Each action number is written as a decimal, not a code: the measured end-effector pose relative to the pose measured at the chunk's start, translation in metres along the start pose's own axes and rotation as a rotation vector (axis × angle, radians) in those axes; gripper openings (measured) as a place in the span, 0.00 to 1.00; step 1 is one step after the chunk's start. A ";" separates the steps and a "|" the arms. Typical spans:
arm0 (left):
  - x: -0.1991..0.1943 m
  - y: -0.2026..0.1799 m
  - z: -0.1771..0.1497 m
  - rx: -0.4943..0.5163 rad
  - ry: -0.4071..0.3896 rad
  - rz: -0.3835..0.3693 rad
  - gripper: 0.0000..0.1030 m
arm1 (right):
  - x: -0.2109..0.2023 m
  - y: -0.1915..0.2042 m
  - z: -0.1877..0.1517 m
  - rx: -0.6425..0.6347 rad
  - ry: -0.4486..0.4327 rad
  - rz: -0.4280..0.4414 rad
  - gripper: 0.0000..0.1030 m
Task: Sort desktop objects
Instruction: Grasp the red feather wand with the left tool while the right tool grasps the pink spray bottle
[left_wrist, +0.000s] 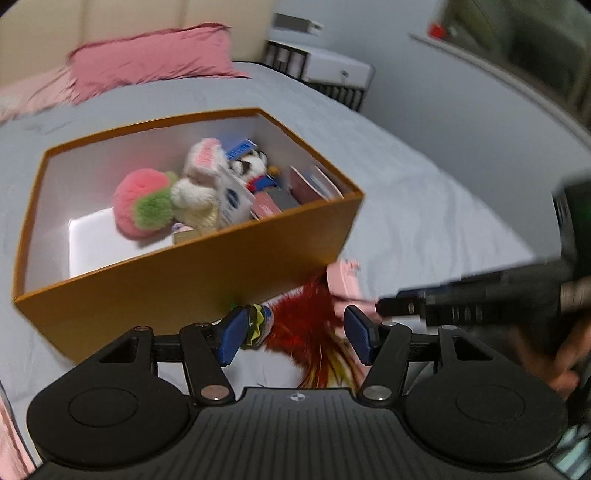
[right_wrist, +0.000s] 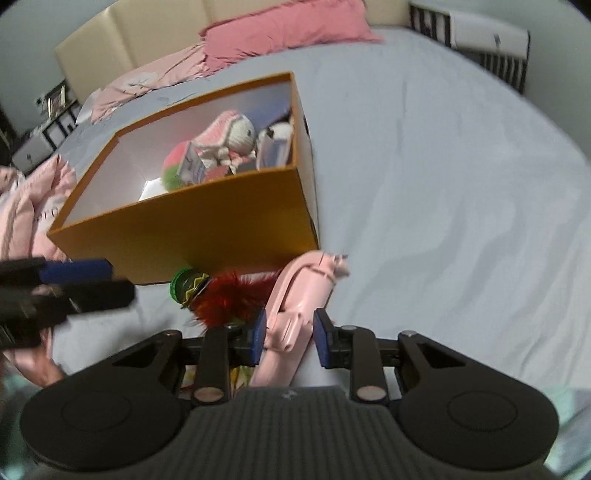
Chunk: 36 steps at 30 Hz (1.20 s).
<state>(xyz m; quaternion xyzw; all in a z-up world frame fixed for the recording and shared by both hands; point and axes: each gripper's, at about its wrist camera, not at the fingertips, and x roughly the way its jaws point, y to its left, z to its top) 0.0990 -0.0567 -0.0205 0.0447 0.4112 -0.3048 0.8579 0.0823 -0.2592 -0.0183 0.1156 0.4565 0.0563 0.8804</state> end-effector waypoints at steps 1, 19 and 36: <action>0.004 -0.005 -0.002 0.033 0.007 0.007 0.66 | 0.002 -0.004 -0.001 0.028 0.010 0.007 0.25; 0.074 -0.053 -0.015 0.468 0.114 0.152 0.67 | 0.011 -0.014 -0.002 0.102 -0.033 -0.031 0.09; 0.108 -0.064 -0.025 0.558 0.149 0.231 0.12 | 0.027 -0.027 0.005 0.189 -0.012 0.005 0.09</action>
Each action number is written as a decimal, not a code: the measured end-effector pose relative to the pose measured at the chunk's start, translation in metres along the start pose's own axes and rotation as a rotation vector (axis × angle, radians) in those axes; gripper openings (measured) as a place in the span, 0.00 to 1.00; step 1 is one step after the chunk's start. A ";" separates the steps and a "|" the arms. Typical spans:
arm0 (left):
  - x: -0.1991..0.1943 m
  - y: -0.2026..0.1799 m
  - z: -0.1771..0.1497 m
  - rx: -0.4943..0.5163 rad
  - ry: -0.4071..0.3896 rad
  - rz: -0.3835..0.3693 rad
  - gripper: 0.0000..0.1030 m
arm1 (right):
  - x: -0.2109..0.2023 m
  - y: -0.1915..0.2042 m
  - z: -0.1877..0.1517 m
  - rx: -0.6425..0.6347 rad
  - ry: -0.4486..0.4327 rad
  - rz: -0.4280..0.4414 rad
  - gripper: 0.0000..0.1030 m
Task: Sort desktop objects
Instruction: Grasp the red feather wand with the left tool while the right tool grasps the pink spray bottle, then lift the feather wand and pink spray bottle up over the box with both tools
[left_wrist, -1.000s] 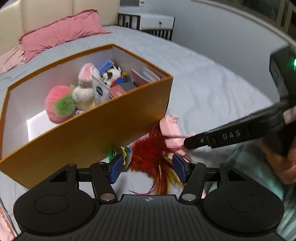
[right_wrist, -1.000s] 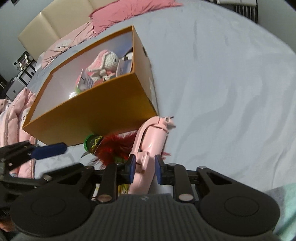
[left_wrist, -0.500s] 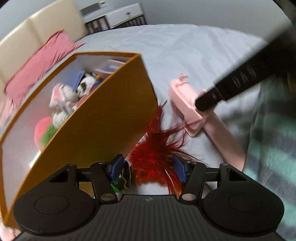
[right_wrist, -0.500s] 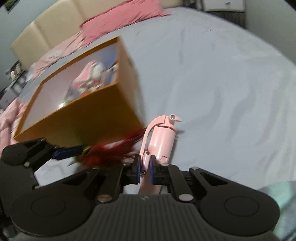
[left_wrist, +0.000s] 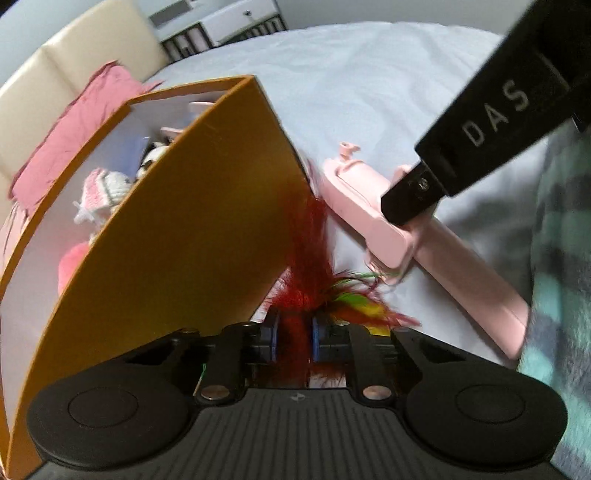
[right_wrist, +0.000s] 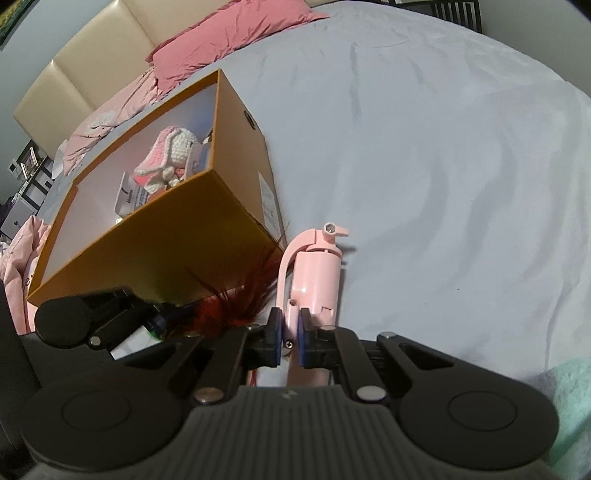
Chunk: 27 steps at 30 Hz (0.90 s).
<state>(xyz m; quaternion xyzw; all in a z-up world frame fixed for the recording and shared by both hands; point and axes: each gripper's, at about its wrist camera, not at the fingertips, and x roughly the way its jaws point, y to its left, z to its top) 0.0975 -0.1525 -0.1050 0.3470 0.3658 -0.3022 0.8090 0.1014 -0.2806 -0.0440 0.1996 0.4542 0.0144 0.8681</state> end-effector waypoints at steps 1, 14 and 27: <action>-0.003 0.000 0.000 -0.007 -0.004 0.004 0.08 | 0.001 0.001 0.000 -0.002 -0.001 -0.002 0.09; -0.086 0.055 -0.021 -0.414 -0.164 -0.057 0.00 | -0.023 0.008 -0.007 -0.022 -0.078 -0.010 0.06; -0.156 0.119 -0.028 -0.678 -0.425 -0.152 0.00 | -0.113 0.042 0.013 -0.084 -0.254 0.109 0.06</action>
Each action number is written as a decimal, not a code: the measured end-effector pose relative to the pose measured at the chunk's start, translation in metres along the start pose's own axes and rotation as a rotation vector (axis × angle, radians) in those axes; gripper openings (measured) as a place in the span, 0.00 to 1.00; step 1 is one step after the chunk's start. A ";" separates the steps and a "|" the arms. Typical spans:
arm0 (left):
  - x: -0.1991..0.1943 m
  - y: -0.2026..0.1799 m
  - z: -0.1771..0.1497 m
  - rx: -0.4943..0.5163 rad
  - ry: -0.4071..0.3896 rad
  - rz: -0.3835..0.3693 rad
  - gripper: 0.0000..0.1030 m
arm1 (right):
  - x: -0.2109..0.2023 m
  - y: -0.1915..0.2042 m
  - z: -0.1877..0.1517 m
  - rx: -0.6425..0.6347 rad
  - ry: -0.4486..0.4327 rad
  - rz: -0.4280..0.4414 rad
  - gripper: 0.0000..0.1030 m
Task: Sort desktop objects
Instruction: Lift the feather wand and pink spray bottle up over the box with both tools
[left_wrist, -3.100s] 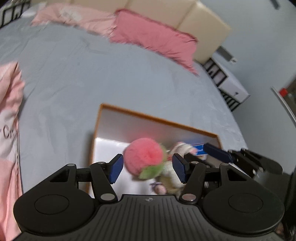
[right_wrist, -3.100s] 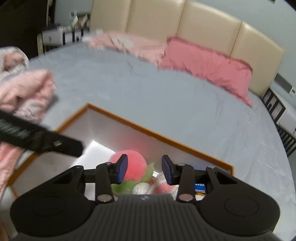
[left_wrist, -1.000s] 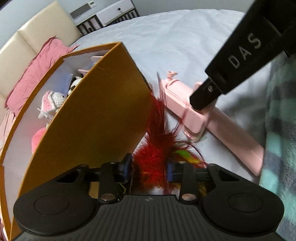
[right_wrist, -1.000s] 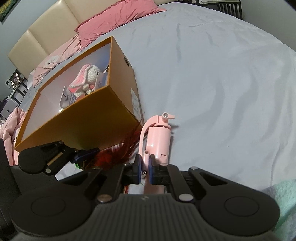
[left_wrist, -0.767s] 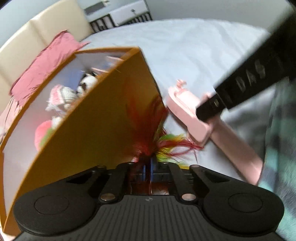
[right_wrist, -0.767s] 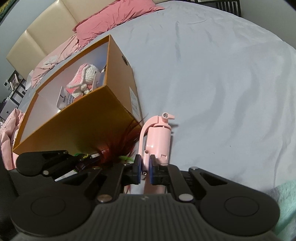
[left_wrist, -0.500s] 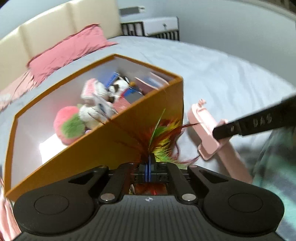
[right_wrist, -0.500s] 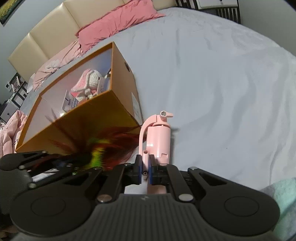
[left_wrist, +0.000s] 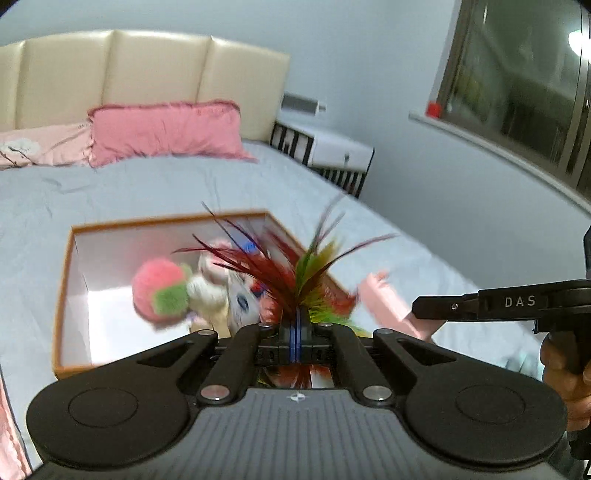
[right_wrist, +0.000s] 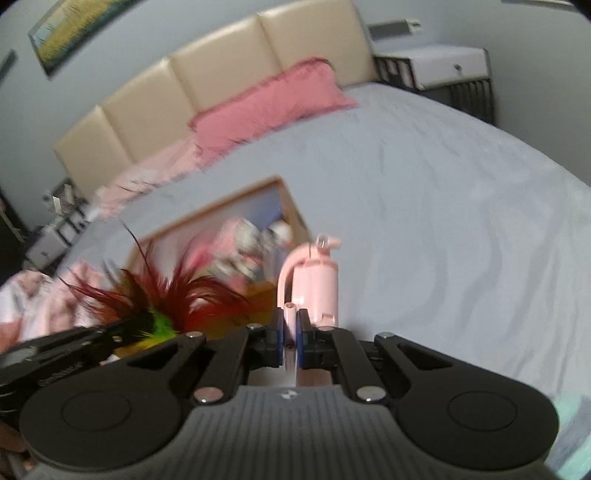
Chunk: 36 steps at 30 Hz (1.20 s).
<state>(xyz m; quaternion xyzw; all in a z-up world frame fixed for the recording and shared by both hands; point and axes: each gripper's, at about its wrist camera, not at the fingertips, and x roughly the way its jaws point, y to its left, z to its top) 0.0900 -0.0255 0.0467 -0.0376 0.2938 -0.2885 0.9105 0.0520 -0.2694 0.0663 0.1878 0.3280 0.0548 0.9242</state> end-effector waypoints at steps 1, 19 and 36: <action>-0.002 0.003 0.005 -0.006 -0.013 0.001 0.00 | -0.002 0.004 0.005 -0.005 0.001 0.020 0.06; -0.009 0.133 0.068 -0.265 -0.240 0.229 0.00 | 0.134 0.150 0.073 -0.123 0.070 0.253 0.06; 0.011 0.175 0.047 -0.309 -0.173 0.247 0.00 | 0.280 0.154 0.020 0.070 0.396 0.178 0.06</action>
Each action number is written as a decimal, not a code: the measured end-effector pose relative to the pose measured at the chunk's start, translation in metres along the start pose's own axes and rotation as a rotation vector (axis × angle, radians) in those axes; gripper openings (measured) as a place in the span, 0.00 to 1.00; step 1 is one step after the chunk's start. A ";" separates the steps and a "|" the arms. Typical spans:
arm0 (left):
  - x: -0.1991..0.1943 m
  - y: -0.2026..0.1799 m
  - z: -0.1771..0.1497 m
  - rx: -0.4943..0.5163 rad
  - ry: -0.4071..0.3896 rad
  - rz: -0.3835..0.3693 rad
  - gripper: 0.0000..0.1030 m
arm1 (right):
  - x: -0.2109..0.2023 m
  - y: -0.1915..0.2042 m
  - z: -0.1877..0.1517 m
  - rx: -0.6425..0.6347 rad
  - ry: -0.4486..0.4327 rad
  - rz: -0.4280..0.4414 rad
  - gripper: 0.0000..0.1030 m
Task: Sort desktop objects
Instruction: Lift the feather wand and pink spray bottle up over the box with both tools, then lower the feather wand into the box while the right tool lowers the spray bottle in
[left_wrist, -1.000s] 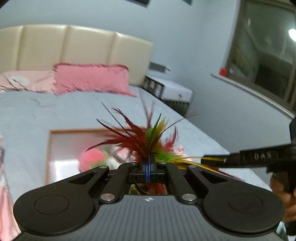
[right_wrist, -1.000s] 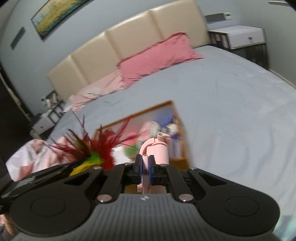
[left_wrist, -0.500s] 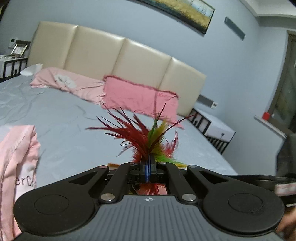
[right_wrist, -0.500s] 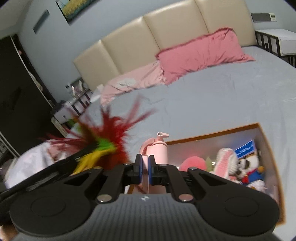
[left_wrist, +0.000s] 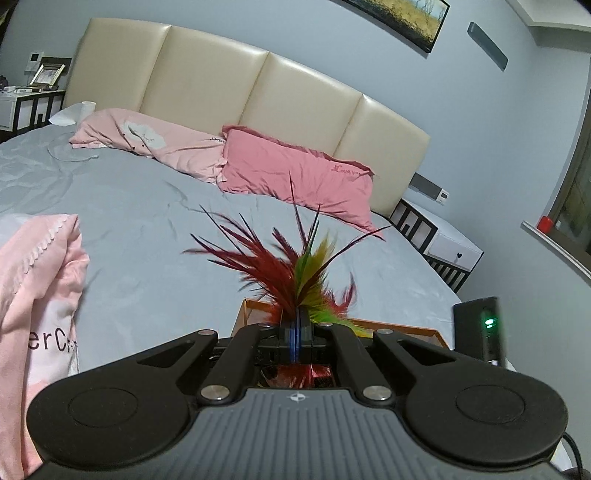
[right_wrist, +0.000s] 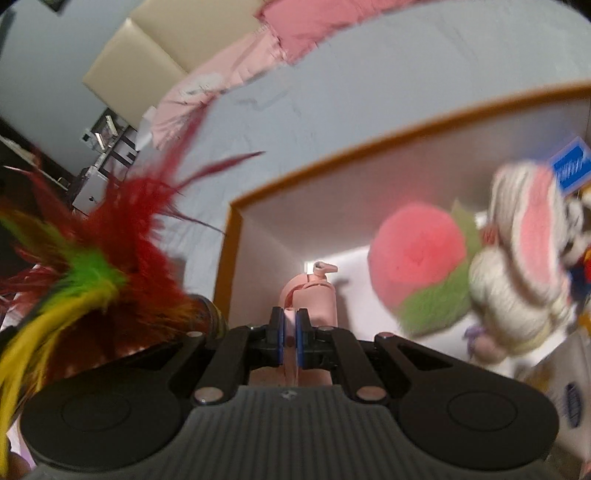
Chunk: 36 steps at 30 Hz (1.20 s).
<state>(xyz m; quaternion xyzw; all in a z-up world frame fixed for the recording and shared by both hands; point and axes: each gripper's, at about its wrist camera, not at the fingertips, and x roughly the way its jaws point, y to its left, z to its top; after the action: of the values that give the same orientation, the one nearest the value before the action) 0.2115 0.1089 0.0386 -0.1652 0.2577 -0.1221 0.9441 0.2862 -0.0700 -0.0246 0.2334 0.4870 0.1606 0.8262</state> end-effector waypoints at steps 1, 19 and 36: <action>0.001 0.000 0.000 0.002 0.003 0.001 0.00 | 0.003 -0.001 -0.001 0.015 0.012 -0.002 0.06; 0.005 -0.005 -0.004 0.024 0.018 0.002 0.00 | 0.015 -0.018 0.001 0.093 0.051 0.035 0.08; 0.006 -0.027 -0.009 0.043 0.057 -0.111 0.00 | -0.097 -0.019 -0.003 -0.216 -0.220 0.015 0.24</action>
<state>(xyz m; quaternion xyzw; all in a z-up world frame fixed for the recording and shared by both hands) 0.2082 0.0800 0.0385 -0.1555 0.2724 -0.1844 0.9315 0.2384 -0.1334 0.0346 0.1631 0.3716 0.1918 0.8936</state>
